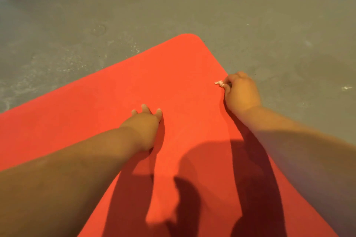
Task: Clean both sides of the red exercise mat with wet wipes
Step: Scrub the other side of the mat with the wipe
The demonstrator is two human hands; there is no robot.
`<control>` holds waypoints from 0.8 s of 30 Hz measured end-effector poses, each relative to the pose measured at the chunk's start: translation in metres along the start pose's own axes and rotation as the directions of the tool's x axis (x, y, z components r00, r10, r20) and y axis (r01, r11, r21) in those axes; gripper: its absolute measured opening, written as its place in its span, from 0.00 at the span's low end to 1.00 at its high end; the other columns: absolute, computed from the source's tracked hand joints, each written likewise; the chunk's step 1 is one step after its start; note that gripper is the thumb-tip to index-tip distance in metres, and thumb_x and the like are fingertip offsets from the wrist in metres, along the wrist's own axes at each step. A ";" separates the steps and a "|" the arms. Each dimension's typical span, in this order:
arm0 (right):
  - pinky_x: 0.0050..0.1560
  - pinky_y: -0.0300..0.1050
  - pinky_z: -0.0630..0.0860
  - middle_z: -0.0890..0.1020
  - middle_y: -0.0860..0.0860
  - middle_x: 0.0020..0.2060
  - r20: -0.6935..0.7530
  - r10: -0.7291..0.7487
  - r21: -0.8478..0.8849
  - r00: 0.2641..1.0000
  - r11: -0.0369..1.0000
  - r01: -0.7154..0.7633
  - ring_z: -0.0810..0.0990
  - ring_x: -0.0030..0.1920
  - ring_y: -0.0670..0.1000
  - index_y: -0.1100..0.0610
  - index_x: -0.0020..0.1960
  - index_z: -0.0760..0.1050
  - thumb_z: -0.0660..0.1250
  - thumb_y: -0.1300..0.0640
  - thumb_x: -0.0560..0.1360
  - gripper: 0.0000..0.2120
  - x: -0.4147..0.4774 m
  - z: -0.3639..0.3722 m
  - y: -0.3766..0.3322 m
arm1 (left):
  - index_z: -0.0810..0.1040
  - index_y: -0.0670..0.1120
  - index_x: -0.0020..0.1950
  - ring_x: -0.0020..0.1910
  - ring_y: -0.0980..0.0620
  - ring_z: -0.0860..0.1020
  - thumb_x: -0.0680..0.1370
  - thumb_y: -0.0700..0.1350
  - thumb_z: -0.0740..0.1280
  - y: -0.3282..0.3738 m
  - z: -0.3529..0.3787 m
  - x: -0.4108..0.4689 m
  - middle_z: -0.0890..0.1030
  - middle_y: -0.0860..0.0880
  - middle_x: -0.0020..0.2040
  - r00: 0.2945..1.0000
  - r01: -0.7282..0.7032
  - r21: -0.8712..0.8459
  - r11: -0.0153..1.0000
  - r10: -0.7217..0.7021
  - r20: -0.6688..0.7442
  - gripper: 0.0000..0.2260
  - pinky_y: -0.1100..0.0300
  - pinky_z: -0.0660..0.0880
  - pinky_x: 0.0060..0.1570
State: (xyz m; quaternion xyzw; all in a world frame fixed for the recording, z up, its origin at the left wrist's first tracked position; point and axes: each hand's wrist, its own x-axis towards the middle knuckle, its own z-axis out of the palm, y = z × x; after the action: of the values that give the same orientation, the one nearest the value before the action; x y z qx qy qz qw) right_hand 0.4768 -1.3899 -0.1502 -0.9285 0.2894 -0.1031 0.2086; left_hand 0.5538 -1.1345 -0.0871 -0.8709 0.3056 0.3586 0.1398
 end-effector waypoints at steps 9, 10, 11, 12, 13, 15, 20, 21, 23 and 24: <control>0.46 0.44 0.69 0.80 0.53 0.42 -0.018 -0.223 0.101 0.975 0.969 0.223 0.76 0.46 0.58 0.58 0.46 0.83 0.67 0.68 0.71 0.09 -0.057 -0.013 0.017 | 0.31 0.55 0.76 0.71 0.22 0.42 0.68 0.54 0.77 0.023 0.007 0.003 0.34 0.30 0.73 0.997 0.055 -0.146 0.988 -0.046 0.066 0.58 0.38 0.58 0.69; 0.46 0.43 0.68 0.80 0.53 0.41 -0.028 -0.223 0.088 0.974 0.970 0.225 0.76 0.46 0.58 0.58 0.45 0.83 0.67 0.67 0.71 0.09 -0.046 -0.013 0.018 | 0.31 0.54 0.76 0.71 0.22 0.42 0.68 0.54 0.77 0.024 0.006 0.003 0.34 0.29 0.73 0.996 0.055 -0.135 0.989 -0.046 0.070 0.58 0.38 0.57 0.69; 0.46 0.43 0.68 0.81 0.54 0.41 -0.045 -0.200 0.079 0.979 0.976 0.203 0.76 0.46 0.58 0.58 0.45 0.84 0.67 0.67 0.71 0.09 -0.031 -0.012 0.020 | 0.31 0.54 0.76 0.70 0.22 0.42 0.68 0.55 0.77 0.024 0.005 0.003 0.35 0.28 0.73 0.996 0.055 -0.125 0.991 -0.046 0.070 0.58 0.37 0.56 0.69; 0.47 0.44 0.68 0.81 0.55 0.41 -0.058 -0.158 0.075 0.986 0.984 0.163 0.76 0.46 0.59 0.58 0.45 0.84 0.68 0.67 0.71 0.08 -0.014 -0.011 0.021 | 0.31 0.54 0.76 0.70 0.21 0.42 0.68 0.55 0.77 0.025 0.004 0.003 0.35 0.28 0.73 0.997 0.053 -0.114 0.992 -0.046 0.069 0.58 0.37 0.55 0.69; 0.47 0.45 0.70 0.81 0.57 0.42 -0.057 -0.111 0.076 0.992 0.990 0.116 0.77 0.47 0.60 0.58 0.45 0.84 0.68 0.67 0.71 0.09 0.004 -0.010 0.021 | 0.31 0.53 0.76 0.70 0.21 0.42 0.68 0.55 0.77 0.025 0.003 0.003 0.35 0.27 0.73 0.996 0.054 -0.105 0.993 -0.046 0.073 0.57 0.37 0.55 0.69; 0.48 0.50 0.73 0.81 0.59 0.45 -0.008 -0.059 0.064 0.998 0.996 0.059 0.78 0.47 0.61 0.59 0.46 0.84 0.66 0.68 0.70 0.11 0.032 -0.010 0.020 | 0.31 0.53 0.76 0.70 0.21 0.42 0.68 0.54 0.76 0.025 0.003 0.003 0.35 0.26 0.72 0.995 0.058 -0.107 0.993 -0.049 0.084 0.57 0.36 0.54 0.69; 0.45 0.49 0.73 0.82 0.58 0.45 0.040 -0.154 -0.007 0.987 0.988 0.155 0.79 0.46 0.61 0.59 0.49 0.83 0.66 0.66 0.72 0.10 0.027 -0.022 0.022 | 0.30 0.53 0.76 0.69 0.20 0.41 0.68 0.53 0.77 0.026 0.002 0.006 0.35 0.26 0.72 0.995 0.055 -0.114 0.992 -0.045 0.086 0.58 0.36 0.53 0.69; 0.44 0.49 0.74 0.82 0.58 0.44 0.030 -0.193 -0.002 0.981 0.981 0.193 0.79 0.45 0.61 0.59 0.48 0.83 0.67 0.67 0.72 0.09 0.017 -0.024 0.025 | 0.30 0.53 0.76 0.69 0.20 0.41 0.68 0.53 0.77 0.026 0.002 0.006 0.35 0.26 0.72 0.995 0.053 -0.113 0.992 -0.044 0.087 0.58 0.35 0.53 0.69; 0.44 0.49 0.76 0.82 0.57 0.42 0.036 -0.237 0.004 0.971 0.972 0.237 0.80 0.43 0.61 0.60 0.46 0.83 0.66 0.68 0.71 0.09 -0.001 -0.028 0.031 | 0.31 0.53 0.76 0.69 0.20 0.42 0.68 0.53 0.77 0.025 0.002 0.006 0.35 0.26 0.72 0.995 0.054 -0.118 0.991 -0.044 0.085 0.58 0.36 0.54 0.69; 0.45 0.49 0.76 0.82 0.56 0.42 0.054 -0.240 -0.006 0.969 0.971 0.241 0.80 0.44 0.61 0.60 0.46 0.83 0.66 0.69 0.71 0.09 -0.009 -0.031 0.033 | 0.31 0.54 0.76 0.69 0.20 0.42 0.68 0.52 0.77 0.026 0.002 0.006 0.34 0.27 0.72 0.995 0.056 -0.123 0.991 -0.046 0.083 0.58 0.36 0.55 0.69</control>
State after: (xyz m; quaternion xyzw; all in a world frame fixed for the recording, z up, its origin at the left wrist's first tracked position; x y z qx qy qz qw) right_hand 0.4431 -1.4193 -0.1379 -0.9604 0.1699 -0.1010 0.1964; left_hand 0.5398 -1.1561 -0.0939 -0.8705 0.2541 0.4079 0.1060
